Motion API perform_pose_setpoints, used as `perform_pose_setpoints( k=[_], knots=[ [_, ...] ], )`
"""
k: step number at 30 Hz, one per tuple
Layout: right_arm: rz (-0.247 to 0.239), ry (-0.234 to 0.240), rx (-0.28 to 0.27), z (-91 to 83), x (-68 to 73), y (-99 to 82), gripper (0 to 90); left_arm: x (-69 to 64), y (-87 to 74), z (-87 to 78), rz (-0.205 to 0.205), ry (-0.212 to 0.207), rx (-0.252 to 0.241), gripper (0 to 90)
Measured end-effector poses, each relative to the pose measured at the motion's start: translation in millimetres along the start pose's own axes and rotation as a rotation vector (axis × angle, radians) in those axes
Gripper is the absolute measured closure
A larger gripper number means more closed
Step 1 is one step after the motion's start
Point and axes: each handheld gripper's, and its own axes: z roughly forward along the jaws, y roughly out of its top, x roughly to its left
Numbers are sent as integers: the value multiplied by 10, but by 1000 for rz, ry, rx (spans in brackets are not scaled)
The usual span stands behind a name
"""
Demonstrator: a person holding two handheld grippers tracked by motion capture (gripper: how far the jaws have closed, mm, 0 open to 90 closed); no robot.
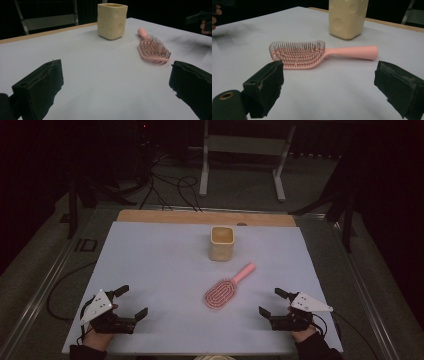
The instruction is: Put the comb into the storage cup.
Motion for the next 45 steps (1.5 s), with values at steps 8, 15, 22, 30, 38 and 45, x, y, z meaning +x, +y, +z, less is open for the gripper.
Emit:
perform_pose_setpoints(
  k=[8,15,22,30,38,45],
  knots=[
    [8,33,14,-16,-3,19,86,4,4,-10,-1,3,-5,1],
    [-12,50,49,5,50,43,85,1,6,-24,-1,-6,-20,1],
    [-20,54,63,1,86,95,85,-7,4,-28,7,-17,-21,1],
    [-34,69,78,-5,153,169,86,-13,5,-53,7,-18,-30,1],
    [-36,87,70,-55,191,328,86,-14,8,-40,7,-17,-30,1],
    [-62,86,67,-86,230,499,86,-14,10,-41,7,-24,-32,1]
  ],
)
